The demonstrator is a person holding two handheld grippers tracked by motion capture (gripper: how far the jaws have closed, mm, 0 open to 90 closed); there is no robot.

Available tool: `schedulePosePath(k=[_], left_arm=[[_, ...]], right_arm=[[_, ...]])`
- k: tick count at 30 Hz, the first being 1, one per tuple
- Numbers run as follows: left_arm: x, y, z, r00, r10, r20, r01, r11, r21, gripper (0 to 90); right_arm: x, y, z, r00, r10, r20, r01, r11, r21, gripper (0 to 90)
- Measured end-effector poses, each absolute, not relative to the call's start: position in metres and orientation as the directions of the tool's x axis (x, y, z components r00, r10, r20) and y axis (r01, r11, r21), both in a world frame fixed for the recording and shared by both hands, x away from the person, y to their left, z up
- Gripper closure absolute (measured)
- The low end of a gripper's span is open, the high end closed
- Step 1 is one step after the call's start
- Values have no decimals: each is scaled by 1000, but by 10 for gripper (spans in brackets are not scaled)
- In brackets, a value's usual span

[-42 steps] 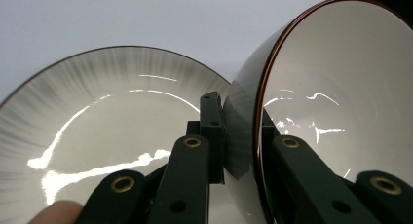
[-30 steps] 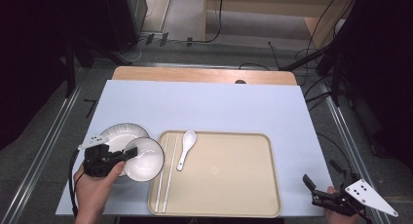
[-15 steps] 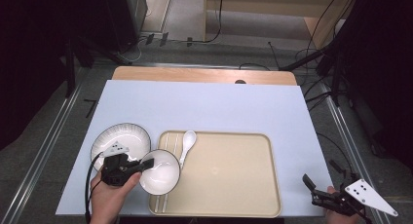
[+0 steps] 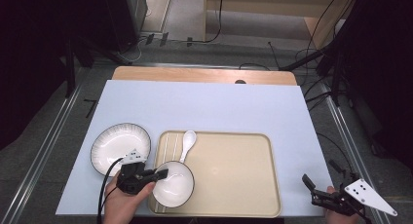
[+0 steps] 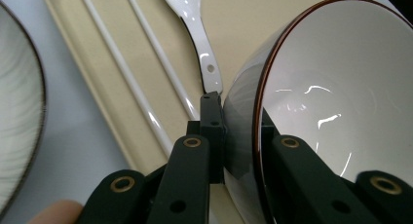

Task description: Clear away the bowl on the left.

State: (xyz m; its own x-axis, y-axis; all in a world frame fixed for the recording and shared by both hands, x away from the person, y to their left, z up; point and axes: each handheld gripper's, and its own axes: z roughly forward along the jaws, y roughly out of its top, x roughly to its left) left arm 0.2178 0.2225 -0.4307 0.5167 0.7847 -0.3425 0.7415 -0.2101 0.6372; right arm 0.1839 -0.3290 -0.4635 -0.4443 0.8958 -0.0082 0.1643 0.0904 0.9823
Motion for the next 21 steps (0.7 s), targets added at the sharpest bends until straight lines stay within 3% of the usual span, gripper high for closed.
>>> schedulePosePath(k=[21], left_arm=[[212, 201, -443, 544, 756, -365, 760, -260, 595, 824]], right_arm=[[183, -331, -463, -440, 898, -8, 160, 87, 983, 2]])
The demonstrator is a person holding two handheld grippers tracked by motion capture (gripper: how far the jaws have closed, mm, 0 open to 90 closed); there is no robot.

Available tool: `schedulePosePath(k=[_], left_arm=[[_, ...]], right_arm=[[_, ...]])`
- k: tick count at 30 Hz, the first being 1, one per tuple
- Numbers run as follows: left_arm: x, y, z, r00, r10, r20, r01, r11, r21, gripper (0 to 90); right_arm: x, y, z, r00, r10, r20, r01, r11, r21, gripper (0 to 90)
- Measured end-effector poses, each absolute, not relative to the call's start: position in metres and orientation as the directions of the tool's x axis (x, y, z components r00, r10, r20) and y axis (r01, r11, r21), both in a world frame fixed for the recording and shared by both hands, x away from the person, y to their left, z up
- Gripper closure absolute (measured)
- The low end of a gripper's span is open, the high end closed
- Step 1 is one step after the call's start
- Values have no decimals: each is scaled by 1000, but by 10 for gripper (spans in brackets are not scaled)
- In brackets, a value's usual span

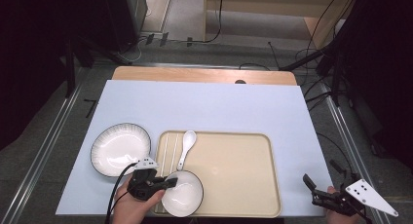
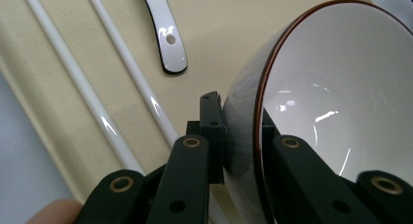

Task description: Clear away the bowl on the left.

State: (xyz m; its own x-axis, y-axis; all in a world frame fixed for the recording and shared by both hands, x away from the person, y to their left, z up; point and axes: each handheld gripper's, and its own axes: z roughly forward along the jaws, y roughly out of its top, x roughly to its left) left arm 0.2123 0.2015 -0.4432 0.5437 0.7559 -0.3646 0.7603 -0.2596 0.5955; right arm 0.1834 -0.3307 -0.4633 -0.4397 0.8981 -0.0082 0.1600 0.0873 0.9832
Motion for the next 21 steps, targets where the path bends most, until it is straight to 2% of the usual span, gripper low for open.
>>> schedulePosePath(k=[5, 8, 9, 13, 17, 21], left_arm=[[215, 202, -445, 541, 750, -381, 766, -252, 591, 820], [215, 199, -445, 546, 746, -381, 761, -250, 599, 783], [216, 194, -445, 545, 760, -355, 757, -264, 598, 731], [217, 192, -446, 551, 758, -348, 749, -266, 607, 733], [218, 195, -443, 558, 746, -364, 740, -248, 626, 639], [218, 197, -440, 578, 732, -360, 727, -262, 634, 608]], right_arm=[[184, -331, -464, -438, 899, -5, 163, 85, 983, 2], [184, -331, -464, -437, 900, -4, 164, 83, 983, 2], [184, -330, -464, -438, 899, -5, 165, 86, 983, 2], [184, -331, -464, -438, 899, -3, 165, 84, 983, 2], [184, -331, -464, -439, 899, -4, 166, 86, 982, 2], [184, -331, -464, -439, 899, -5, 165, 86, 983, 2]])
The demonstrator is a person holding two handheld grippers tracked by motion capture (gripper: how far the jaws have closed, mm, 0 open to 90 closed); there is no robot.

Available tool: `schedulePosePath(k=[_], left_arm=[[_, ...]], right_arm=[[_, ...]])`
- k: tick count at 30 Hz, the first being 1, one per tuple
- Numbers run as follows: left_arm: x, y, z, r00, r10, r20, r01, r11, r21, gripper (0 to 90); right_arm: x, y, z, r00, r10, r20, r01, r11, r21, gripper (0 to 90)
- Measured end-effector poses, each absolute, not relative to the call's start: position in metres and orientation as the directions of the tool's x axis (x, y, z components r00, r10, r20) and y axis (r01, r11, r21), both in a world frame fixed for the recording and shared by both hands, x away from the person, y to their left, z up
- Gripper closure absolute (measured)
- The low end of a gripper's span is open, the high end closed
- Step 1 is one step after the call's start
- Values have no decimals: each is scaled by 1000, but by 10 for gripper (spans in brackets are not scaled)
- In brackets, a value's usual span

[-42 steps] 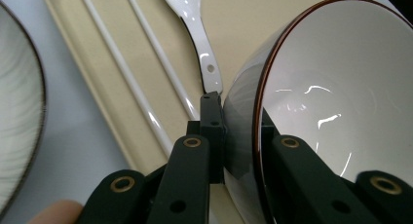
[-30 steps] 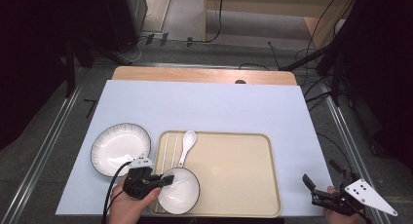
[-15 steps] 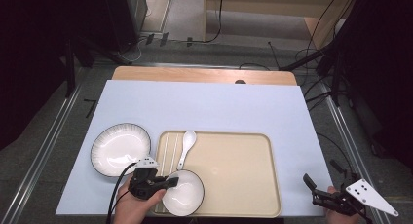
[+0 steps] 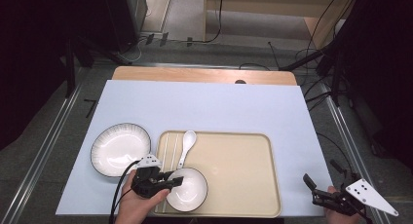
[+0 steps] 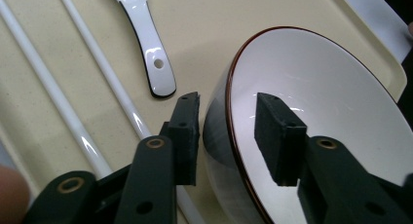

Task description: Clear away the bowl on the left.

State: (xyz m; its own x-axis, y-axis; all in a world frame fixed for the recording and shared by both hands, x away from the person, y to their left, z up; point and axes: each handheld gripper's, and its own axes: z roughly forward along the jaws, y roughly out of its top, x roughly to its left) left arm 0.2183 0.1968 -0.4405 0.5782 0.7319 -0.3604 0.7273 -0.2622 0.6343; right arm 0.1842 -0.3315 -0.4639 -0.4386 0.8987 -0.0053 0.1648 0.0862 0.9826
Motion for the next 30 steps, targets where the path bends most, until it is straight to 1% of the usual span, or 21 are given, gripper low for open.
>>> schedulePosePath(k=[1, 4, 5, 6, 8, 9, 11, 12, 14, 15, 18, 23, 30], left_arm=[[219, 200, -438, 581, 725, -371, 719, -243, 651, 537], [220, 205, -435, 579, 721, -380, 711, -219, 668, 411], [220, 208, -433, 575, 724, -381, 710, -210, 672, 411], [221, 211, -432, 575, 726, -377, 706, -207, 677, 350], [222, 217, -428, 565, 735, -375, 703, -191, 685, 265], [223, 225, -425, 541, 752, -377, 704, -159, 692, 158], [223, 228, -423, 533, 755, -381, 700, -142, 700, 98], [224, 232, -422, 535, 754, -381, 691, -131, 711, 98], [224, 243, -419, 557, 730, -397, 672, -114, 732, 0], [224, 243, -419, 557, 730, -397, 672, -114, 732, 0], [222, 254, -416, 563, 732, -383, 629, -79, 773, 0], [223, 266, -415, 526, 762, -378, 629, -50, 776, 0], [224, 279, -415, 512, 778, -363, 623, -45, 781, 0]], right_arm=[[184, -332, -464, -438, 899, -5, 165, 85, 983, 2], [184, -332, -464, -437, 899, -5, 164, 86, 983, 2], [184, -332, -464, -439, 899, -6, 165, 88, 982, 2], [184, -332, -464, -438, 899, -8, 166, 89, 982, 2], [184, -332, -464, -438, 899, -8, 167, 91, 982, 2], [185, -332, -464, -437, 899, -9, 167, 91, 982, 2], [185, -332, -465, -438, 899, -10, 169, 93, 981, 2], [185, -332, -465, -438, 899, -10, 169, 93, 981, 2], [186, -331, -465, -439, 899, -7, 172, 92, 981, 2], [186, -331, -465, -439, 899, -7, 172, 92, 981, 2], [186, -331, -465, -440, 898, -11, 170, 95, 981, 2], [186, -331, -465, -441, 898, -10, 171, 95, 981, 2], [186, -330, -465, -441, 897, -9, 175, 96, 980, 2]])
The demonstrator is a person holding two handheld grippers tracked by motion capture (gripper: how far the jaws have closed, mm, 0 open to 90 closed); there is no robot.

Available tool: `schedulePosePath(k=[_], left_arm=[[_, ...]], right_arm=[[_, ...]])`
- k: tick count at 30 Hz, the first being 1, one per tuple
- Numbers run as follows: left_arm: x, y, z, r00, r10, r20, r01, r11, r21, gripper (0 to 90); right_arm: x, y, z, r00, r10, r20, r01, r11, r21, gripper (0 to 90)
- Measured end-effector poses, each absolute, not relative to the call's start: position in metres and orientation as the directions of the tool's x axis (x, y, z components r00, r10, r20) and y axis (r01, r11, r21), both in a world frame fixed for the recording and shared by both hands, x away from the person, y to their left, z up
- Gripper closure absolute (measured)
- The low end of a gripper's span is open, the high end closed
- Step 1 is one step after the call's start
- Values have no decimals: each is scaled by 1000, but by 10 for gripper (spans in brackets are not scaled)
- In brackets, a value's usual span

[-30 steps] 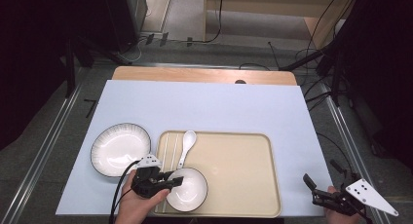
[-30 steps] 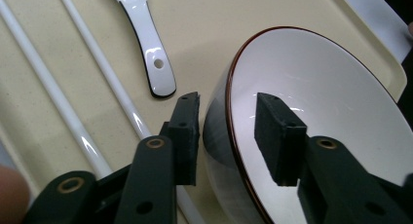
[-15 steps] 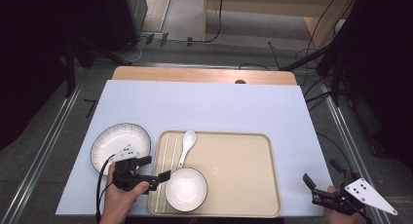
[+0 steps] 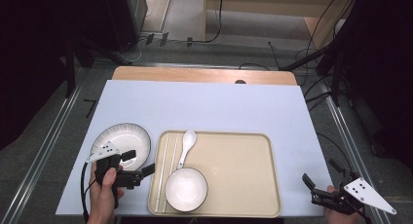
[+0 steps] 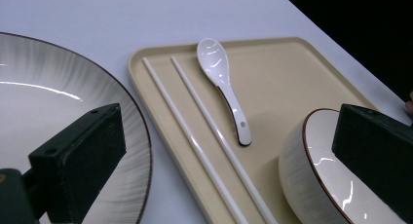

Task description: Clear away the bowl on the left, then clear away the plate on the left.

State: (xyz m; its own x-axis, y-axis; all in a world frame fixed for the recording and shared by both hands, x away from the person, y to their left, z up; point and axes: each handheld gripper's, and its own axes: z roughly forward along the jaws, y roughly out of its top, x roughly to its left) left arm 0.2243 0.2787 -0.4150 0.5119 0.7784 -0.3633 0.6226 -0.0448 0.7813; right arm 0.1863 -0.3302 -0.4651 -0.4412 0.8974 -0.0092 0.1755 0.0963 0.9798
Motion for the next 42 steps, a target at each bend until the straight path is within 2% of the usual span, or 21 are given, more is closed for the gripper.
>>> schedulePosePath(k=[6, 17, 22, 28, 33, 39, 40, 42], left_arm=[[224, 295, -410, 468, 828, -310, 592, -34, 805, 0], [230, 318, -411, 383, 878, -287, 600, 0, 800, 0], [238, 346, -407, 317, 910, -266, 579, 36, 814, 0], [243, 372, -407, 257, 927, -275, 581, 80, 810, 0], [251, 400, -418, 218, 915, -339, 617, 140, 775, 0], [254, 410, -427, 194, 909, -368, 640, 167, 750, 0], [256, 412, -429, 172, 912, -372, 649, 179, 739, 5], [258, 414, -433, 116, 923, -368, 664, 203, 720, 93]], right_arm=[[186, -330, -465, -441, 897, -13, 171, 98, 980, 2], [186, -331, -465, -442, 897, -11, 170, 96, 981, 2], [187, -332, -465, -440, 898, -9, 170, 93, 981, 2], [187, -331, -465, -442, 897, -11, 171, 96, 980, 2], [188, -330, -465, -444, 896, -11, 174, 99, 980, 2], [187, -331, -466, -441, 897, -7, 177, 94, 980, 2], [188, -331, -466, -441, 898, -5, 177, 93, 980, 2], [187, -330, -465, -442, 897, -10, 175, 98, 980, 2]])
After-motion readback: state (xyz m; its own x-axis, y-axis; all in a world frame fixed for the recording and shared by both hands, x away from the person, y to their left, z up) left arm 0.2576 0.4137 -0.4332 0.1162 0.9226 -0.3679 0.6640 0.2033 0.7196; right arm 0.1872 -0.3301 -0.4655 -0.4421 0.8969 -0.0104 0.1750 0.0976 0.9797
